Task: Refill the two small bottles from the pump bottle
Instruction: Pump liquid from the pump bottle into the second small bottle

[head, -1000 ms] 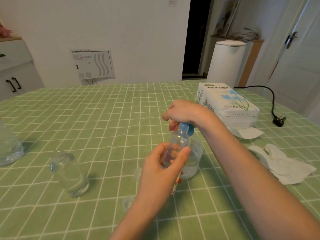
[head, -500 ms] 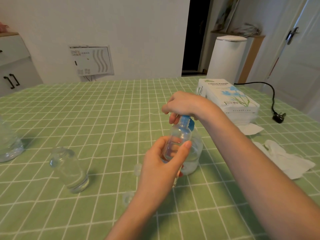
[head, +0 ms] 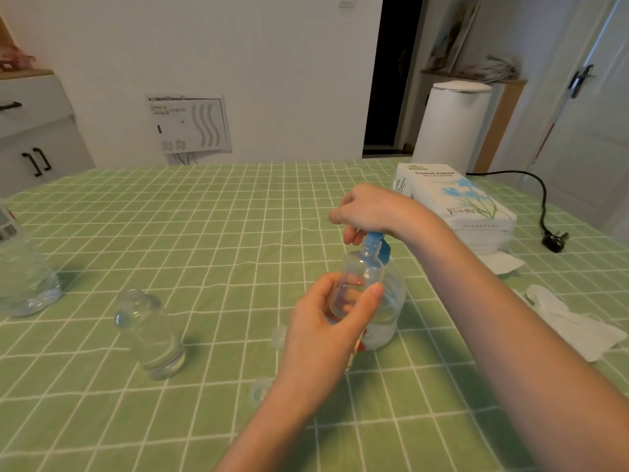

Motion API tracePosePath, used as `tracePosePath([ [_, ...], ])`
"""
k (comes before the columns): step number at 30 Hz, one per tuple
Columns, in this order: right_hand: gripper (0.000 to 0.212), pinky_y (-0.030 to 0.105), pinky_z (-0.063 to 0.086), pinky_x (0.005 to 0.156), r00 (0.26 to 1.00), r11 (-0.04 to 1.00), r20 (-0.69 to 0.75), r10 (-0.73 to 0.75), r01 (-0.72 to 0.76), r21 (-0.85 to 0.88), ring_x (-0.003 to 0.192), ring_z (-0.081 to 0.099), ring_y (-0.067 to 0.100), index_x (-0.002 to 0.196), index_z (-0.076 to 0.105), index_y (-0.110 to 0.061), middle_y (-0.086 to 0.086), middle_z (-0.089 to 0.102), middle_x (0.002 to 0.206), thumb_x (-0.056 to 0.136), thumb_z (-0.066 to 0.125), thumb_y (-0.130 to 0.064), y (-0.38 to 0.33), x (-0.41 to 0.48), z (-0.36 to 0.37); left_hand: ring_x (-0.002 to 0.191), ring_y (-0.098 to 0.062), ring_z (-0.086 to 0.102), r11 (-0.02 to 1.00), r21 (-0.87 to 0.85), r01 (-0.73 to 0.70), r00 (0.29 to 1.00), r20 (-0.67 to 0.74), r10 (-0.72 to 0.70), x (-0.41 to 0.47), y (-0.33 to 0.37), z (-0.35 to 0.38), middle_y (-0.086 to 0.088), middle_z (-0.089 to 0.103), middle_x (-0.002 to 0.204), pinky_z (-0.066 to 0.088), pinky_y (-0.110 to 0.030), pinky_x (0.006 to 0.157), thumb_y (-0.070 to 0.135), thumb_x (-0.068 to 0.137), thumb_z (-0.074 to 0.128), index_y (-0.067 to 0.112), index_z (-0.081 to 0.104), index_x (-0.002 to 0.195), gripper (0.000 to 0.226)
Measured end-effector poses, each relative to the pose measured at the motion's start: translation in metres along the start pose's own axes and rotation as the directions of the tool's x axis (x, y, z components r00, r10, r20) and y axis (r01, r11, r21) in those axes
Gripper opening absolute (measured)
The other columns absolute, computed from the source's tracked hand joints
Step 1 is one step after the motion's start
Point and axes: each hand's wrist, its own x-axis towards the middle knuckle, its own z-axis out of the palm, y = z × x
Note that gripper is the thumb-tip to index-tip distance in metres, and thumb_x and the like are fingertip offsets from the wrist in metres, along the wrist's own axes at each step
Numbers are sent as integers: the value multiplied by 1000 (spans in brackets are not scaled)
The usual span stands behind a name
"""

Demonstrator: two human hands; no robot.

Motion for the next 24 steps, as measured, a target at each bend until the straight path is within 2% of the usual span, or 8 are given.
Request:
tracePosePath([
  [3,34,35,50,80,1000,1000,6,0,0,-16,93,66,27,112,60,-2,16,70,106,90,52,-27,-1,0,-2,55,1,56,1000,-16,2,1000,10,-2,0,2,0,12,67,66,45,-13,51,49,65,66,24,66,81,29],
  [7,27,37,51,84,1000,1000,27,11,-11,8,100,66,29,103,64,-6,13,71,102,89,52,-26,-1,0,0,51,2,53,999,-31,11,1000,9,-11,0,4,1,13,65,63,40,-10,46,47,66,65,24,66,81,28],
  [10,23,31,48,67,999,999,46,27,-29,32,100,66,29,96,63,-10,11,70,102,89,50,-27,0,-1,3,51,-2,52,999,-31,17,1000,8,-16,-1,3,1,8,63,63,42,-12,45,47,64,65,19,66,83,33],
  [12,23,27,43,61,998,998,58,39,-42,40,100,66,29,97,63,-11,10,69,103,90,50,-28,2,-2,5,52,-4,50,999,-28,27,1000,8,-27,-1,2,1,5,61,64,43,-15,44,47,63,65,15,66,84,38],
  [15,25,29,45,66,998,998,50,32,-34,45,99,66,31,100,64,-8,12,70,104,90,51,-27,3,-1,8,52,-5,50,999,-26,32,999,2,-32,-2,2,1,6,61,62,43,-16,44,47,62,65,16,65,84,38],
  [19,34,36,51,80,1000,1000,30,7,-8,20,96,66,30,109,61,-2,16,70,105,90,50,-28,1,0,5,50,-3,51,1000,-10,28,1000,4,-28,-2,3,0,7,63,63,43,-15,44,47,64,65,19,66,83,34],
  [22,35,31,47,73,1000,999,-27,-15,14,-30,80,61,24,111,60,-3,14,70,103,91,50,-31,-1,1,-2,48,0,51,1000,-17,18,1000,17,-18,0,6,1,9,63,64,40,-12,42,46,66,65,21,66,84,30],
  [24,35,31,48,73,999,999,-33,-22,21,-41,80,61,24,111,60,-3,13,70,103,91,50,-30,-3,1,-3,51,-1,53,1000,-24,12,1000,19,-12,0,6,0,8,63,64,42,-12,45,44,67,66,20,66,84,29],
])
